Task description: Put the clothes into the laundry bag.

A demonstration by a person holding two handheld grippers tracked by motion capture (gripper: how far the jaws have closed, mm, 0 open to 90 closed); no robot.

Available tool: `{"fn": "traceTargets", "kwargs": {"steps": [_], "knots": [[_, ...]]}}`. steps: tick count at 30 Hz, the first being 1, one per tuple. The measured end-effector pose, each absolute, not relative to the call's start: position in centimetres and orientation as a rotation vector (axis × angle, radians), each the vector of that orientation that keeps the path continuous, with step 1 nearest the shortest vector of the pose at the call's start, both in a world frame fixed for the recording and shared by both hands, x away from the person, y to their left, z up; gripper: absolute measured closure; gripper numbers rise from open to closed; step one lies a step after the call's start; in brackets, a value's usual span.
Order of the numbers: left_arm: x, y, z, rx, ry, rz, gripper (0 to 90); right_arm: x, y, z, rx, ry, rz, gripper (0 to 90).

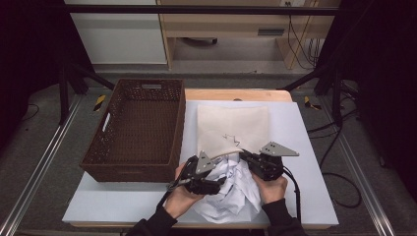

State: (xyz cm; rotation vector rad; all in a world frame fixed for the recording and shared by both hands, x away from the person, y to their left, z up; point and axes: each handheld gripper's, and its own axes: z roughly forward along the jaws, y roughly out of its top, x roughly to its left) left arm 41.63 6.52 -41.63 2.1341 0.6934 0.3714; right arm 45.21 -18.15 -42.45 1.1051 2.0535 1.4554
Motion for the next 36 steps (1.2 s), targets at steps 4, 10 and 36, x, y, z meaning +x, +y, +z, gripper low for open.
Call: {"fn": "traceTargets", "kwargs": {"steps": [4,10,36], "knots": [[40.0,7.4,-43.1,2.181,0.700,0.334,27.6,45.2,-18.2,-42.5,1.100,2.051,1.455,86.6],[40.4,7.6,-45.8,2.189,0.762,0.196,28.5,45.1,-18.1,-42.6,1.109,2.052,1.444,86.9],[43.2,3.6,-43.7,2.148,0.706,0.317,83.1,45.2,-17.9,-42.7,1.114,2.051,1.458,86.7]]}}
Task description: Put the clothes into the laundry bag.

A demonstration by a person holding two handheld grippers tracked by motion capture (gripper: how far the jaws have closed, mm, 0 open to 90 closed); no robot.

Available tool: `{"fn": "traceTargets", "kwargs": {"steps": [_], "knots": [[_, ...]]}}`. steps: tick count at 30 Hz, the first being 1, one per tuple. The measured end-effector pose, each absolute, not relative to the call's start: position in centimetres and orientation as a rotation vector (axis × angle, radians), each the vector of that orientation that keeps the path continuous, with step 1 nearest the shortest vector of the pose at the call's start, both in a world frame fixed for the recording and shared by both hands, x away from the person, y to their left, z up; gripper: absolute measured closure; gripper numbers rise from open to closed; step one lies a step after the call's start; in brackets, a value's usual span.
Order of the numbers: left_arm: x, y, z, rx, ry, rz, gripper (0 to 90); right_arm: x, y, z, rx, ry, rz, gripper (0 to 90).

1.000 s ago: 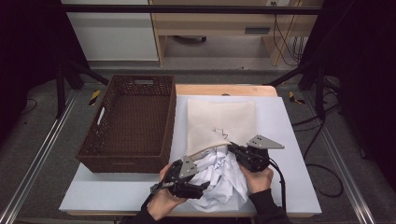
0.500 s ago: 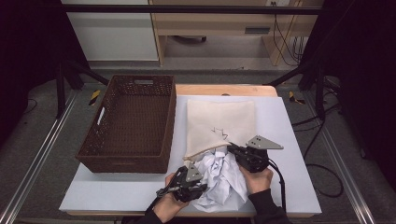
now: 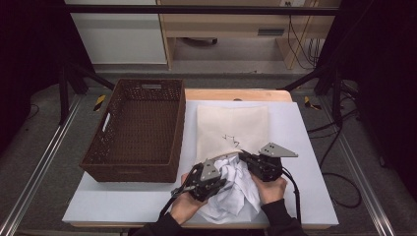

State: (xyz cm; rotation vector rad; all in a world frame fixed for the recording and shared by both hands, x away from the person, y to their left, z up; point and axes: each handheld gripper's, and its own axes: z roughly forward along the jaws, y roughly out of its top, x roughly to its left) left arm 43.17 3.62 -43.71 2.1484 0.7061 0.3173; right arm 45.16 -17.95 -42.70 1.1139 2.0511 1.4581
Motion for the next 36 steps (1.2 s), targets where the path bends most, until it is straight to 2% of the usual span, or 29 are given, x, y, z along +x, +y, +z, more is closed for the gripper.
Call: {"fn": "traceTargets", "kwargs": {"steps": [10,15,16,23,24,29,36], "knots": [[47.9,1.5,-46.4,2.205,0.796,0.368,81.6,45.1,-17.9,-42.6,1.114,2.048,1.465,86.7],[47.9,1.6,-46.5,2.199,0.787,0.383,79.1,45.1,-17.8,-42.7,1.105,2.060,1.444,86.7],[47.7,1.7,-46.4,2.194,0.787,0.387,76.2,45.1,-17.8,-42.7,1.108,2.060,1.446,86.6],[44.4,3.7,-43.3,2.128,0.739,0.326,40.7,45.1,-18.2,-42.7,1.123,2.045,1.453,86.7],[43.7,4.1,-42.8,2.125,0.724,0.326,38.1,45.1,-18.2,-42.6,1.120,2.048,1.450,86.7],[40.9,5.2,-42.4,2.169,0.673,0.326,32.7,45.1,-18.1,-42.7,1.121,2.051,1.439,86.6],[40.5,5.8,-46.1,2.290,0.739,0.283,30.0,45.1,-18.1,-42.7,1.122,2.054,1.440,86.6]]}}
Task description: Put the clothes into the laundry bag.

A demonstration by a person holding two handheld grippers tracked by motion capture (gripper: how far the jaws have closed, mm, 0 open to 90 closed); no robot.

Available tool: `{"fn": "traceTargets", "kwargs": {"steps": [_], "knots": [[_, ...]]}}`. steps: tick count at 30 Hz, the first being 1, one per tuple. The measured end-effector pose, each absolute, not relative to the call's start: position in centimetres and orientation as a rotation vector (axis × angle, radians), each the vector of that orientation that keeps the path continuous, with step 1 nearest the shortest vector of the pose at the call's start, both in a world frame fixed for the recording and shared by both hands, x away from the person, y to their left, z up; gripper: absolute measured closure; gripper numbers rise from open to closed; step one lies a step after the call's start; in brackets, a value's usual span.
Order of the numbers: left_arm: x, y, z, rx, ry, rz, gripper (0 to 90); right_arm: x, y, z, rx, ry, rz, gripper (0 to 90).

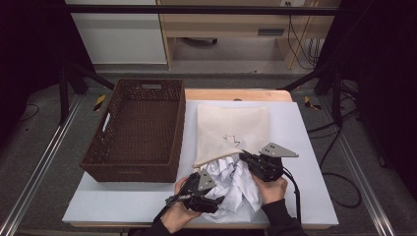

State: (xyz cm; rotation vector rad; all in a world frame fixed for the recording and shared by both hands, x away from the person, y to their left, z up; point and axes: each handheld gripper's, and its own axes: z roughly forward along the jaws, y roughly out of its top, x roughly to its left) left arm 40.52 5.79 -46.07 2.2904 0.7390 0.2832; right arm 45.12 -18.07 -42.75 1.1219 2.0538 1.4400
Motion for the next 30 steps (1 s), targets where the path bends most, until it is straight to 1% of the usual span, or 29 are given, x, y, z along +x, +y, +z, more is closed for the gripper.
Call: {"fn": "traceTargets", "kwargs": {"steps": [2,3,6,7,8,9,10,12,13,17,22,25,30], "knots": [[40.7,5.8,-46.8,2.273,0.767,0.269,32.1,45.1,-18.1,-42.8,1.115,2.058,1.438,86.6],[40.6,5.7,-47.0,2.280,0.758,0.290,35.9,45.1,-18.0,-42.8,1.117,2.058,1.437,86.7],[40.3,5.3,-47.2,2.322,0.722,0.386,49.0,45.2,-18.0,-42.8,1.116,2.065,1.435,86.7],[40.2,5.3,-47.1,2.328,0.717,0.387,52.5,45.1,-17.9,-42.9,1.117,2.065,1.436,86.6],[40.3,5.3,-47.0,2.331,0.709,0.362,58.4,45.1,-17.9,-42.9,1.117,2.061,1.437,86.7],[40.3,5.3,-47.1,2.324,0.716,0.341,67.4,45.1,-17.9,-42.9,1.117,2.061,1.436,86.6],[40.3,5.3,-47.0,2.325,0.713,0.350,70.3,45.1,-17.9,-42.8,1.118,2.061,1.435,86.6],[40.4,5.6,-46.8,2.307,0.718,0.338,79.6,45.1,-18.0,-42.8,1.116,2.062,1.434,86.6],[40.4,5.7,-46.5,2.295,0.719,0.330,82.2,45.1,-18.0,-42.8,1.115,2.060,1.435,86.6],[40.4,6.1,-45.1,2.210,0.712,0.325,84.6,45.1,-18.0,-42.9,1.123,2.057,1.441,86.7],[41.2,5.6,-43.1,2.139,0.699,0.390,86.3,45.1,-18.0,-42.9,1.123,2.053,1.448,86.7],[42.4,4.9,-42.9,2.121,0.722,0.365,86.2,45.1,-18.1,-42.8,1.123,2.050,1.455,86.8],[44.5,2.9,-43.7,2.154,0.755,0.405,86.4,45.1,-18.1,-42.8,1.111,2.055,1.458,86.9]]}}
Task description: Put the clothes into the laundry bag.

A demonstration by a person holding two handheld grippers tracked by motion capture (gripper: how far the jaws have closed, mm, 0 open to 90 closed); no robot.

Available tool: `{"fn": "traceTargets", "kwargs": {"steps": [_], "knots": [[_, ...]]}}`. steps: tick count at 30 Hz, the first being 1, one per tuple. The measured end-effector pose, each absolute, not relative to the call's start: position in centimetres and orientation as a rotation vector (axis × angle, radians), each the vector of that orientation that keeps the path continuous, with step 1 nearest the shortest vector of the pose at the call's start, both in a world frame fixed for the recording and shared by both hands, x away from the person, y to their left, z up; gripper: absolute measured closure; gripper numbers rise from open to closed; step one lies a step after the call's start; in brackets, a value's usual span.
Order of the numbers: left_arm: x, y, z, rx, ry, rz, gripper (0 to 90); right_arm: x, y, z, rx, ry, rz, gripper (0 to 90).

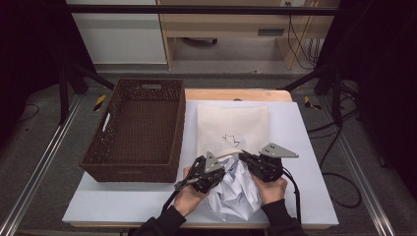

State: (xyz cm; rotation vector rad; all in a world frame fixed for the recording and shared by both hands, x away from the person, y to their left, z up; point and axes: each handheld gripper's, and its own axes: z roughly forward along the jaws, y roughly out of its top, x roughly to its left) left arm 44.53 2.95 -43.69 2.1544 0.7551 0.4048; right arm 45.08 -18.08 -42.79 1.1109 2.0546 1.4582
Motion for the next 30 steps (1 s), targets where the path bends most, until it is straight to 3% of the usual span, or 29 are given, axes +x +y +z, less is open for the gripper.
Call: {"fn": "traceTargets", "kwargs": {"steps": [7,15,17,23,30], "knots": [[46.9,0.8,-46.1,2.196,0.777,0.499,85.2,45.0,-18.1,-42.6,1.103,2.054,1.467,86.9],[47.6,1.4,-47.0,2.151,0.786,0.445,82.2,45.0,-18.1,-42.7,1.106,2.057,1.462,86.9],[47.1,1.9,-46.7,2.108,0.811,0.424,75.7,45.0,-18.2,-42.7,1.104,2.056,1.460,87.0],[45.0,3.6,-44.3,2.072,0.759,0.388,43.1,45.1,-18.6,-42.7,1.123,2.042,1.455,87.1],[41.2,5.4,-41.5,2.082,0.690,0.384,30.7,45.1,-18.6,-42.6,1.123,2.041,1.453,87.1]]}}
